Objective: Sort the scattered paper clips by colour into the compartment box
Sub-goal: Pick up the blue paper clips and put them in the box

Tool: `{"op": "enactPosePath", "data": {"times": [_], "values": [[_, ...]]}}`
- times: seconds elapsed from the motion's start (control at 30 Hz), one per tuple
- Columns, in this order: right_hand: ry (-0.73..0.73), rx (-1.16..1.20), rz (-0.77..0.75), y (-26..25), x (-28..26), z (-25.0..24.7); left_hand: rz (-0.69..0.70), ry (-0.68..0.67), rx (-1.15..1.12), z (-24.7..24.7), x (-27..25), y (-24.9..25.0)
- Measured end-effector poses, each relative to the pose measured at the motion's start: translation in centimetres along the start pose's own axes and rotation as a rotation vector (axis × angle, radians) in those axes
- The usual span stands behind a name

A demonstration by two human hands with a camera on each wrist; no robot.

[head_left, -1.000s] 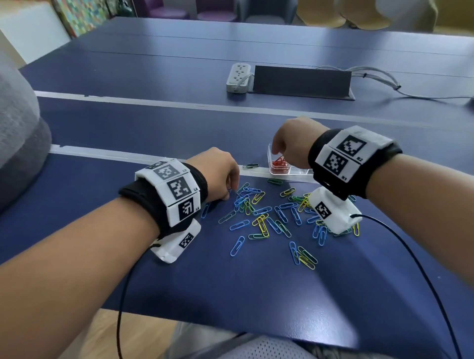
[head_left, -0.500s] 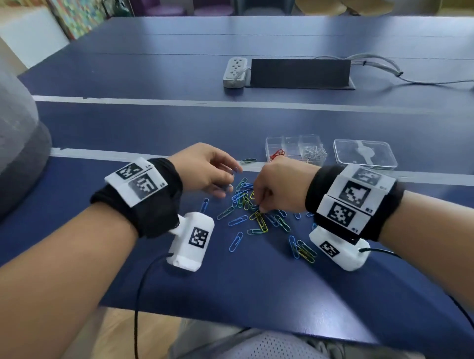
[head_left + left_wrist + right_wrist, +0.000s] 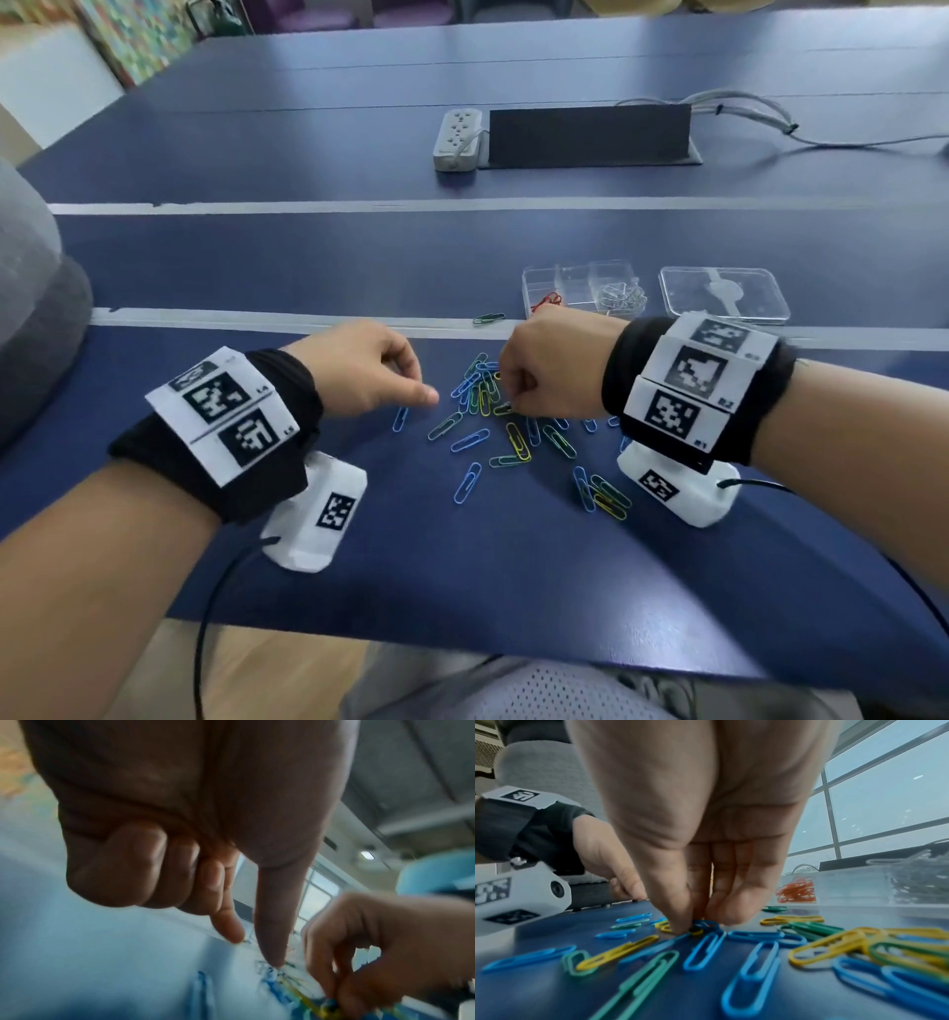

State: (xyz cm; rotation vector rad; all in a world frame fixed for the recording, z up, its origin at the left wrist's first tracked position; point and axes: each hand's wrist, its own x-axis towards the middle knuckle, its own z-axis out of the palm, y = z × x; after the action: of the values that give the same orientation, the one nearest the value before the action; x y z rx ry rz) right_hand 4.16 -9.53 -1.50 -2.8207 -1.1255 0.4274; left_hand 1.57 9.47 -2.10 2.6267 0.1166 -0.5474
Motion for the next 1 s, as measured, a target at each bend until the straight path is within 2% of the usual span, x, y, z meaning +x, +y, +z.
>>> {"op": "enactPosePath", "data": {"times": [0.1, 0.23, 0.3, 0.4, 0.47, 0.53, 0.63, 0.7, 0.83, 1.0], "values": [[-0.001, 0.01, 0.013, 0.0, -0.1, -0.3, -0.034, 0.05, 0.182, -0.2, -0.6, 0.0], [0.003, 0.177, 0.119, 1.0, -0.3, -0.8, -0.041, 0.075, 0.288, -0.1, -0.8, 0.1], [-0.033, 0.388, 0.221, 1.8, -0.5, -0.8, -0.037, 0.094, 0.345, 0.0, -0.9, 0.5], [-0.081, 0.949, 0.43, 2.5, -1.2, -0.8, -0.028, 0.087, 0.413, 0.1, -1.1, 0.9], [-0.062, 1.107, 0.526, 3.1, -1.6, -0.7, -0.03, 0.067, 0.403, 0.2, -1.2, 1.0], [-0.032, 1.001, 0.538, 3.6, -1.8, -0.4, -0.038, 0.053, 0.393, 0.3, -1.2, 1.1], [-0.068, 0.411, 0.45, 3.7, -2.8, 0.0, -0.069, 0.03, 0.366, 0.5, -1.0, 0.8], [-0.091, 0.155, 0.417, 2.9, -3.4, 0.2, -0.08, 0.01, 0.358, 0.6, -0.9, 0.7], [-0.046, 0.034, 0.377, 1.8, -3.3, 0.7, -0.063, -0.003, 0.357, 0.9, -0.8, 0.7], [-0.094, -0.017, 0.325, 1.1, -3.4, 1.0, -0.014, 0.016, 0.33, 0.8, -0.8, 0.5]]}}
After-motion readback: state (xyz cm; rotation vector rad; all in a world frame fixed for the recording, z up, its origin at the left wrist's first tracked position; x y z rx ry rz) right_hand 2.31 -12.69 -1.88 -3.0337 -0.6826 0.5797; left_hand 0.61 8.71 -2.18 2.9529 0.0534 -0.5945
